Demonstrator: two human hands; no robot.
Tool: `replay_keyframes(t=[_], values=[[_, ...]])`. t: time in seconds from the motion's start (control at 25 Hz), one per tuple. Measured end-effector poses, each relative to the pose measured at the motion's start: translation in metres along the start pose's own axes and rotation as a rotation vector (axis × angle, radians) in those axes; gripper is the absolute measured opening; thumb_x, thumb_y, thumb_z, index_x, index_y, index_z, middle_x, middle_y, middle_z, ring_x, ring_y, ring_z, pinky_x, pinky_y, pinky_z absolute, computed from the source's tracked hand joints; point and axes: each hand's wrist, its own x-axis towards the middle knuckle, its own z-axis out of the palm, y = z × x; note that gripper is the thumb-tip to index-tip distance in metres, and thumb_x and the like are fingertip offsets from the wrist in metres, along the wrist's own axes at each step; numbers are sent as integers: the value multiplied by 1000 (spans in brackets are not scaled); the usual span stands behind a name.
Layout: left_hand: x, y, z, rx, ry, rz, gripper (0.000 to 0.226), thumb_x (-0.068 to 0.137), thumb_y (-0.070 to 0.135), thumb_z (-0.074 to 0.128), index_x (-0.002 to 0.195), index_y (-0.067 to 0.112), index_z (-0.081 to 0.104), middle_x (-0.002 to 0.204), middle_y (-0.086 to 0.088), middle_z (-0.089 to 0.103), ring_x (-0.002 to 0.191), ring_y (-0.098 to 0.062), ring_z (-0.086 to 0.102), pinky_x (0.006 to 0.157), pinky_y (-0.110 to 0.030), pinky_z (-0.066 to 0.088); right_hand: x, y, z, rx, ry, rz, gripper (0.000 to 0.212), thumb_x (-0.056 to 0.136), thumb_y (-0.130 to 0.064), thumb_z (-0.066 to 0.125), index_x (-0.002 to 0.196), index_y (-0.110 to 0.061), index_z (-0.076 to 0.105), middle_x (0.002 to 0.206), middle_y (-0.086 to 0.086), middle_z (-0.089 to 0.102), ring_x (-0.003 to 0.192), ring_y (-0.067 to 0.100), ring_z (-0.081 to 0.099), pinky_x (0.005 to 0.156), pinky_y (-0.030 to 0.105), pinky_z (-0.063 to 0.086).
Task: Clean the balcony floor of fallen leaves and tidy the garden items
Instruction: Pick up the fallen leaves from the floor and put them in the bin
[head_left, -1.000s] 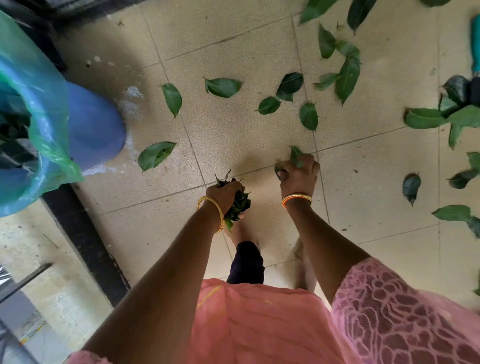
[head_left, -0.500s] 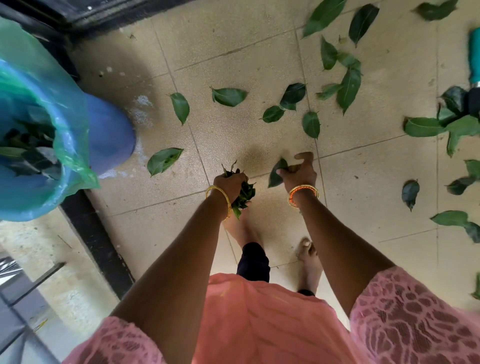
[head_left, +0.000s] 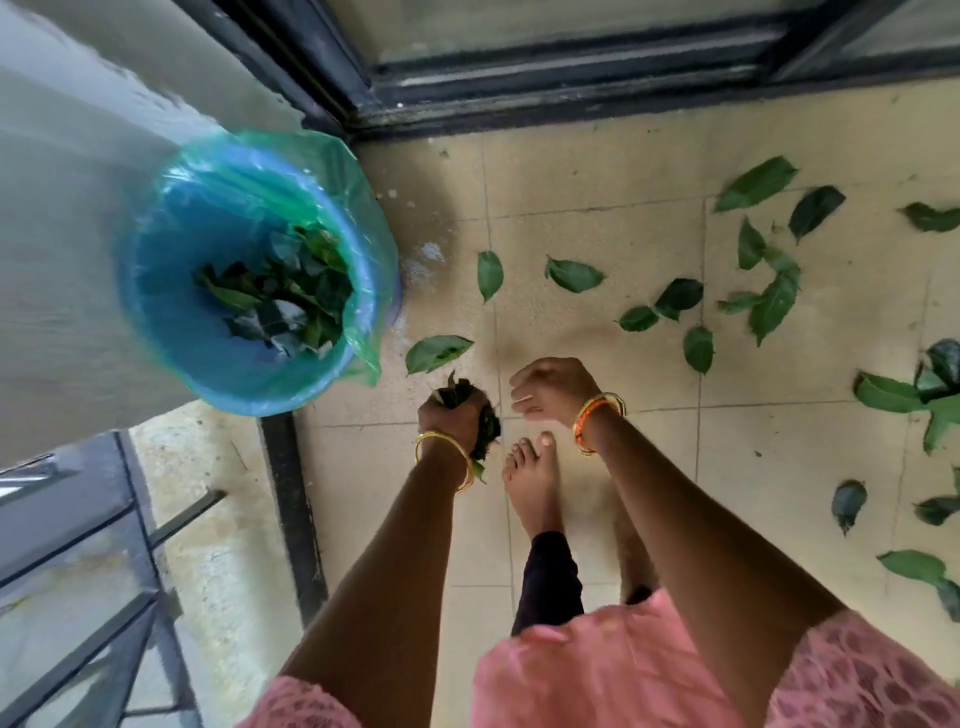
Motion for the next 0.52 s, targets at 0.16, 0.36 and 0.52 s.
replay_keyframes(t=[0.16, 0.36, 0.52], values=[[29, 12, -30, -68, 91, -53, 15, 85, 9, 64, 75, 3, 55, 59, -9, 52, 40, -18, 52, 38, -17, 42, 56, -16, 32, -1047, 9, -391, 43, 87, -17, 57, 130, -14, 52, 127, 11, 53, 119, 29, 48, 97, 37, 45], [73, 7, -52, -162, 149, -125, 21, 87, 6, 62, 71, 7, 49, 40, -5, 46, 18, -7, 36, 28, -10, 30, 132, -20, 99, -1558, -206, -604, 76, 84, -14, 61, 148, -23, 21, 155, 6, 15, 140, 29, 18, 104, 42, 37], [96, -3, -56, -217, 146, -158, 22, 88, 9, 63, 72, 9, 49, 26, 4, 43, 19, -7, 37, 29, -9, 30, 155, 2, 114, -1694, -91, -750, 62, 88, -9, 52, 144, -17, 29, 152, 9, 19, 138, 30, 21, 100, 45, 41]])
